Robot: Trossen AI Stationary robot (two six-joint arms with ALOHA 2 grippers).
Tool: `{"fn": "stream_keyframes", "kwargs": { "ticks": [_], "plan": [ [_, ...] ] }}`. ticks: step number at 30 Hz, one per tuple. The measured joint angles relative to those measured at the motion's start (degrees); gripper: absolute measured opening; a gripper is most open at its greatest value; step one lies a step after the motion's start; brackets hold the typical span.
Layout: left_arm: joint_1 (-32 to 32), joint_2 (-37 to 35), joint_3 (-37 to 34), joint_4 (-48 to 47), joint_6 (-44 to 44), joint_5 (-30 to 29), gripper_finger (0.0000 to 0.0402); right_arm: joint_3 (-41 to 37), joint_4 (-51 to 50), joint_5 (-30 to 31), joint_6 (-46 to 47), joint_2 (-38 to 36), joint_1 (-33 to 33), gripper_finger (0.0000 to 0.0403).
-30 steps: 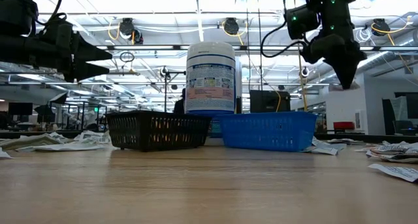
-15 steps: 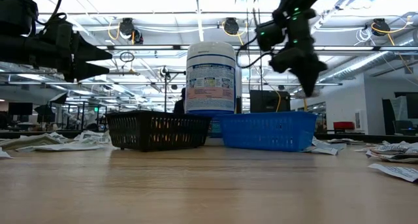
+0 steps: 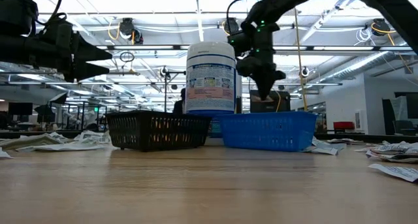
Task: Pick & Place First Aid Supplies
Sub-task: Put the ointment pack into the red bin
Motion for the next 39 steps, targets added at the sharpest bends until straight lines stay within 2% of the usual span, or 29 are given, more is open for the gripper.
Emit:
{"fn": "stream_keyframes", "kwargs": {
  "ticks": [4,14,17,24,28,35,39],
  "plan": [
    [0.0,0.0,0.0,0.0,0.0,0.0,0.0392,1.4,1.3,0.0,0.0,1.8,-0.1,0.0000],
    [0.0,0.0,0.0,0.0,0.0,0.0,0.0392,-6.9,11.8,-0.1,-0.2,3.6,0.0,0.0000],
    [0.0,0.0,0.0,0.0,0.0,0.0,0.0392,-9.1,14.2,-1.7,-0.2,3.5,0.2,0.0000],
    [0.0,0.0,0.0,0.0,0.0,0.0,0.0392,-10.2,17.8,-2.9,-0.2,3.5,0.3,0.0007],
    [0.0,0.0,0.0,0.0,0.0,0.0,0.0392,-10.2,19.6,-2.9,-0.2,3.2,0.3,0.0037],
    [0.0,0.0,0.0,0.0,0.0,0.0,0.0392,-10.2,19.7,-2.8,-1.2,3.2,0.6,0.0121],
    [0.0,0.0,0.0,0.0,0.0,0.0,0.0392,-10.2,19.7,-2.8,-1.3,3.2,0.6,0.0153]
  ]
}}
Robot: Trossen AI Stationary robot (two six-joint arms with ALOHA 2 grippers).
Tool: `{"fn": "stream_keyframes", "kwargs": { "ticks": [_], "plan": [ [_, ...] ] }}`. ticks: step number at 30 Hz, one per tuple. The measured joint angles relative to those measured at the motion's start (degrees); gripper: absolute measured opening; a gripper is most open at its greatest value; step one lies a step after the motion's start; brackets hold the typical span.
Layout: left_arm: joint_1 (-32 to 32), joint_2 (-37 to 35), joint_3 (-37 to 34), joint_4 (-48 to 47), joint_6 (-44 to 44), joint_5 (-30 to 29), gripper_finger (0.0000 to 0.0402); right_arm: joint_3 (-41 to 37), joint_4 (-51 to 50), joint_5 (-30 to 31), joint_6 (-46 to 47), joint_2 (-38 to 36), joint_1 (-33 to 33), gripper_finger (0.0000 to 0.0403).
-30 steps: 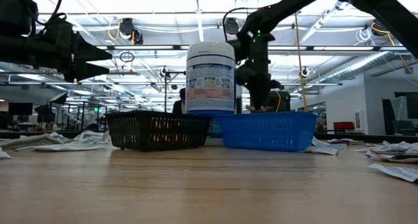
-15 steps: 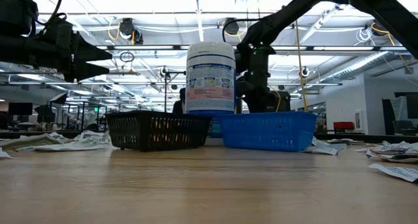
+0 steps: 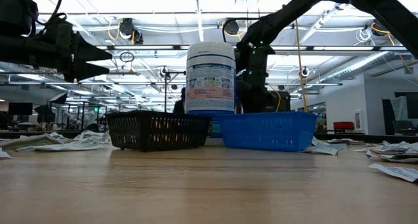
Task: Pick & Place First Aid Supplies
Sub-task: Put the ointment pack into the red bin
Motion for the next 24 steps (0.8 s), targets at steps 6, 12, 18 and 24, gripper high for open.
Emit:
{"fn": "stream_keyframes", "kwargs": {
  "ticks": [6,12,18,24],
  "plan": [
    [0.0,0.0,0.0,0.0,0.0,0.0,0.0392,0.0,-3.1,0.1,0.0,-3.8,0.0,0.0165],
    [0.0,0.0,0.0,0.0,0.0,0.0,0.0392,0.0,-4.9,0.0,2.0,-8.6,0.3,0.0155],
    [0.0,0.0,0.0,0.0,0.0,0.0,0.0392,0.0,-4.7,0.0,3.7,-10.8,0.4,0.0154],
    [0.0,0.0,0.0,0.0,0.0,0.0,0.0392,-5.4,-4.2,0.1,5.6,-11.8,1.9,0.0151]
  ]
}}
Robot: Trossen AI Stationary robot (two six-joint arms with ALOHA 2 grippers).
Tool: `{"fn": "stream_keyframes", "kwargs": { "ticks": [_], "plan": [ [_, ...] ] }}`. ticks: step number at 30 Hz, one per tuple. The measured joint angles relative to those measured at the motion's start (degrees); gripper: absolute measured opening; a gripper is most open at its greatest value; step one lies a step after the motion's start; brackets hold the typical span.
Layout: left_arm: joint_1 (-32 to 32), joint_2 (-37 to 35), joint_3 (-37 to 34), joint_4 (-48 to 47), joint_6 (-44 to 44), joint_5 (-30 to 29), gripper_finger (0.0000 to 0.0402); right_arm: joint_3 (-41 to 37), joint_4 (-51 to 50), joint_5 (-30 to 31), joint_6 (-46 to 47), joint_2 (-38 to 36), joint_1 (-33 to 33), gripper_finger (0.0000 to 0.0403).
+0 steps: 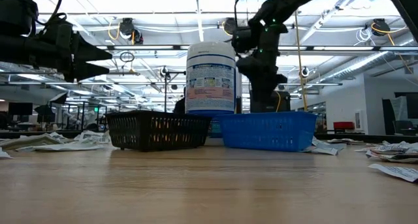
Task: Pick & Place First Aid Supplies
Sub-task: Put the ointment pack into the red bin
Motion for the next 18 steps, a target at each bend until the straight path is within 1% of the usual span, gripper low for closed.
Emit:
{"fn": "stream_keyframes", "kwargs": {
  "ticks": [4,12,15,18],
  "plan": [
    [0.0,0.0,0.0,0.0,0.0,0.0,0.0392,-9.1,2.1,-0.1,2.4,-6.1,2.5,0.0151],
    [0.0,0.0,0.0,0.0,0.0,0.0,0.0392,-30.0,3.9,-0.2,8.5,-22.4,6.5,0.0150],
    [0.0,0.0,0.0,0.0,0.0,0.0,0.0392,-36.1,2.9,-0.1,10.4,-27.8,7.2,0.0148],
    [0.0,0.0,0.0,0.0,0.0,0.0,0.0392,-40.4,0.8,-0.1,11.7,-32.5,7.5,0.0149]
  ]
}}
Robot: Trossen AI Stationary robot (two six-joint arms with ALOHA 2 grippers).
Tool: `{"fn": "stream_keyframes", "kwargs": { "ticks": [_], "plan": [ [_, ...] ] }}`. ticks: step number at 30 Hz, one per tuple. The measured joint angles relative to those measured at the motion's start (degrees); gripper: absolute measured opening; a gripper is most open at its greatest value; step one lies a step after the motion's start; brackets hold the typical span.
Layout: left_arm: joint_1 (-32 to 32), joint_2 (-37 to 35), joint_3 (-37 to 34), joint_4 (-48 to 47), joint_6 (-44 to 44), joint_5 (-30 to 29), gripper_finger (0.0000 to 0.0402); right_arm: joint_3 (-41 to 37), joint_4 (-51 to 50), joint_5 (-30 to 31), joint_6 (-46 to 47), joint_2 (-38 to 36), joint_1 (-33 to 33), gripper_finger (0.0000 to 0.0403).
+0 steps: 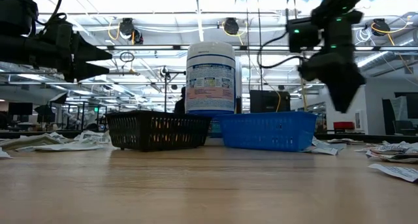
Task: Pick & Place First Aid Supplies
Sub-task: Put the ointment pack into the red bin
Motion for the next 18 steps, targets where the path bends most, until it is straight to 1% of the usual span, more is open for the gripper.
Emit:
{"fn": "stream_keyframes", "kwargs": {
  "ticks": [4,9,13,18],
  "plan": [
    [0.0,0.0,0.0,0.0,0.0,0.0,0.0392,-4.0,-3.9,0.2,-0.9,-5.3,0.0,0.0150],
    [0.0,0.0,0.0,0.0,0.0,0.0,0.0392,-6.3,-6.5,0.2,-1.6,-9.0,0.0,0.0146],
    [0.0,0.0,0.0,0.0,0.0,0.0,0.0392,-8.1,-5.6,0.2,-1.2,-9.6,0.0,0.0146],
    [0.0,0.0,0.0,0.0,0.0,0.0,0.0392,-12.2,-0.9,0.1,1.4,-8.8,0.0,0.0144]
  ]
}}
